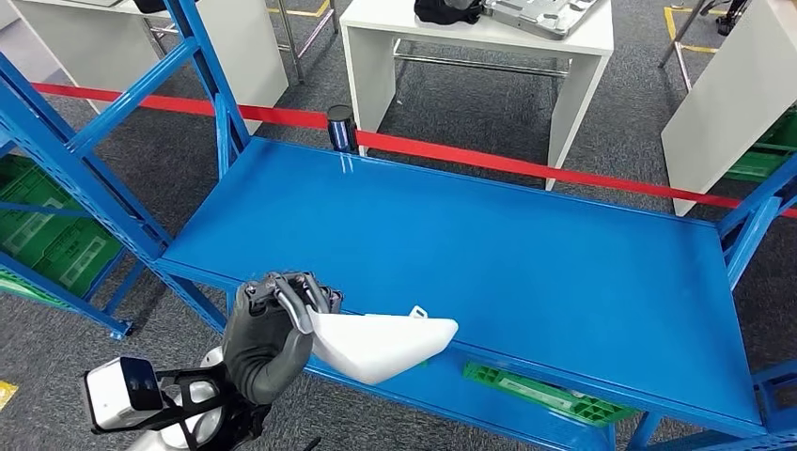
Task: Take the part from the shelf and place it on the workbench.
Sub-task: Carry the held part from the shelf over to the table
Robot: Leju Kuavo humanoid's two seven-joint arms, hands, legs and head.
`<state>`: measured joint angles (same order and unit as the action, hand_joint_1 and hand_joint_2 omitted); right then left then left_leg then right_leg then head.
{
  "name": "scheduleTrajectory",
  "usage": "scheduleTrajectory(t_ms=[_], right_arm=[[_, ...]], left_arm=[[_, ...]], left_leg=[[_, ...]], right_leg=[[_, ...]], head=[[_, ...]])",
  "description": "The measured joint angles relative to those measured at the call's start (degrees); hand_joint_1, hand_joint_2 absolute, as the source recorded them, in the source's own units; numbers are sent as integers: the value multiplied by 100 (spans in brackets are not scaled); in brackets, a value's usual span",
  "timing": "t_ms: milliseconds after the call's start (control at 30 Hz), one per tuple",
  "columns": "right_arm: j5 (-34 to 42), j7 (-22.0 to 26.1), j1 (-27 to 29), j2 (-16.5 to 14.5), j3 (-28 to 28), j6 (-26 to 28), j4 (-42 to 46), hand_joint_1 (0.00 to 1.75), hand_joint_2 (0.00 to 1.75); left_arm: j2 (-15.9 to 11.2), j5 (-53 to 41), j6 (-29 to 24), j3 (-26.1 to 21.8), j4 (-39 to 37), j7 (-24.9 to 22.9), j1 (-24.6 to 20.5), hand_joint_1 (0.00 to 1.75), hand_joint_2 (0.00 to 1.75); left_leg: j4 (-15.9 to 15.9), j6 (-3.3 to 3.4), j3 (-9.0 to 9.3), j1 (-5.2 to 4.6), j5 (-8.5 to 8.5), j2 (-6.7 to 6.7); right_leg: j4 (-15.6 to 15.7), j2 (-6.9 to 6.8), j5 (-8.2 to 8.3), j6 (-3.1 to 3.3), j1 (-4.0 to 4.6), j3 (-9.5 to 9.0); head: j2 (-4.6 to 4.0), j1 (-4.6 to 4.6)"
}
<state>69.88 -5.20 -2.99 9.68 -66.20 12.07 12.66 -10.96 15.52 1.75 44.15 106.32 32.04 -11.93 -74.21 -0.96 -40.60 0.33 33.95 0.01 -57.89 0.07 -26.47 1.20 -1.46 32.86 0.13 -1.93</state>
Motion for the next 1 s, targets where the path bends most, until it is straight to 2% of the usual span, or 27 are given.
scheduleTrajectory(t_ms=[33, 67, 133, 167, 200, 233, 300, 333, 367, 433, 467, 500, 533, 567, 600, 633, 667, 700, 800, 833, 867, 933, 967, 1000], right_arm=[[2, 0, 3, -2, 0, 0, 0, 0, 0], [3, 0, 5, -4, 0, 0, 0, 0, 0], [4, 0, 4, -26, 1, 0, 4, 0, 0], [4, 0, 4, -39, 1, 1, 8, 0, 0], [4, 0, 3, -51, 1, 2, 12, 0, 0], [4, 0, 3, -61, 1, 3, 15, 0, 0], [4, 0, 6, -62, 1, 4, 15, 0, 0], [4, 0, 7, -66, 1, 4, 15, 0, 0], [4, 0, 8, -68, 0, 4, 15, 0, 0], [4, 0, 6, -63, 0, 6, 15, 0, 0], [4, 0, 7, -58, 0, 8, 15, 0, 0], [4, 0, 9, -53, 0, 10, 15, 0, 0], [4, 0, 11, -47, 0, 12, 15, 0, 0], [4, 0, 11, -41, 0, 13, 15, 0, 0], [5, 0, 8, -34, 0, 14, 15, 0, 0], [8, 1, 1, -28, 0, 15, 15, 0, 0], [14, 2, -4, -25, 0, 21, 15, 0, 0], [23, 2, -8, -23, 1, 29, 15, 0, 0], [58, -1, -13, -33, 2, 67, 15, 0, 0], [66, -4, -19, -40, 3, 76, 15, 0, 0], [69, -9, -26, -45, 3, 83, 15, 0, 0], [78, -19, -36, -48, 4, 90, 14, 0, 0], [85, -22, -36, -48, 4, 89, 14, 0, 0], [92, -24, -35, -48, 5, 86, 13, 0, 0]], left_arm=[[-1, 0, 0, 3, -4, 0, -1, 175, 175], [-1, 0, 0, 5, -7, 0, -3, 175, 175], [-1, 0, 0, 9, -7, 1, -17, 175, 175], [0, 0, 0, 10, -6, 2, -26, 175, 175], [-1, -1, 0, 11, -6, 4, -34, 175, 175], [-1, -1, 0, 13, -5, 5, -40, 175, 175], [2, -2, 0, 14, -4, 6, -51, 175, 175], [6, -2, 0, 16, -4, 6, -59, 175, 175], [12, -2, 0, 17, -3, 6, -67, 175, 175], [20, -1, 0, 23, -8, 5, -75, 175, 175], [22, -1, 1, 26, -13, 4, -74, 175, 175], [23, -2, 1, 30, -19, 4, -72, 175, 175], [23, -2, 1, 33, -26, 4, -71, 175, 175], [23, -2, 1, 35, -31, 4, -71, 175, 175], [23, -2, 1, 37, -34, 4, -72, 175, 175], [23, -2, 2, 38, -36, 5, -73, 175, 175], [23, -2, 6, 39, -38, 5, -76, 175, 175], [23, -2, 18, 41, -42, 9, -79, 175, 175], [25, 4, 74, 44, -73, 30, -90, 175, 175], [26, 9, 90, 44, -87, 37, -96, 175, 175], [27, 15, 100, 44, -100, 44, -104, 175, 175], [30, 37, 117, 48, -127, 61, -118, 175, 175], [31, 50, 124, 56, -146, 72, -122, 175, 175], [31, 65, 129, 67, -167, 85, -123, 175, 175]], left_leg=[[19, 7, 88, 4, -32, -1], [291, 31, 303, 0, -155, -3], [1161, 127, 885, -26, -399, -6], [1489, 172, 1089, -52, -472, -4], [1673, 208, 1194, -80, -497, -3], [1727, 230, 1207, -106, -499, 2], [1815, 291, 1197, -118, -601, 10], [1880, 333, 1191, -106, -670, 21], [1943, 369, 1174, -92, -745, 32], [1990, 407, 1085, -86, -854, 42], [1985, 405, 1024, -90, -893, 44], [1977, 399, 962, -92, -931, 46], [1965, 387, 902, -90, -966, 47], [1945, 371, 848, -84, -993, 48], [1910, 352, 797, -78, -1012, 50], [1859, 329, 740, -80, -1021, 53], [1804, 305, 691, -86, -1028, 56], [1745, 279, 647, -94, -1036, 57], [1655, 184, 554, -90, -1081, 50], [1603, 148, 515, -80, -1028, 43], [1460, 111, 450, -65, -891, 34], [849, 36, 230, -32, -430, 21], [457, 8, 108, -14, -211, 20], [162, -6, 37, 0, -82, 20]], right_leg=[[-1, 2, 32, -5, 8, 38], [-1, 7, 59, -14, 17, 66], [1, 16, 108, -40, 35, 97], [8, 17, 135, -66, 31, 105], [16, 13, 162, -98, 22, 110], [27, 9, 191, -139, 11, 116], [44, 0, 231, -201, 3, 133], [-15, -2, 179, -208, 7, 176], [-164, -5, 60, -197, 13, 255], [-814, -7, -352, -160, 9, 524], [-1190, -8, -528, -169, 6, 653], [-1461, -8, -628, -201, 1, 721], [-1518, -9, -629, -255, -6, 678], [-1331, -11, -548, -319, -19, 512], [-946, -14, -432, -379, -36, 246], [-507, -16, -358, -407, -48, -40], [-194, -6, -292, -393, -45, -239], [-5, 6, -272, -358, -40, -348], [16, 34, -232, -200, -25, -295], [15, 34, -202, -143, -32, -263], [22, 31, -163, -88, -43, -226], [22, 26, -81, -12, -40, -137], [19, 25, -40, 3, -30, -87], [16, 25, 1, 7, -18, -37]], head=[[0, 1], [0, -1], [0, 4], [0, 6], [0, 7], [0, 7], [0, 4], [0, 10], [0, 15], [0, 22], [0, 22], [0, 23], [0, 22], [0, 23], [0, 23], [0, 23], [0, 19], [0, 20], [0, 20], [0, 14], [0, 5], [0, -15], [0, -19], [0, -18]])
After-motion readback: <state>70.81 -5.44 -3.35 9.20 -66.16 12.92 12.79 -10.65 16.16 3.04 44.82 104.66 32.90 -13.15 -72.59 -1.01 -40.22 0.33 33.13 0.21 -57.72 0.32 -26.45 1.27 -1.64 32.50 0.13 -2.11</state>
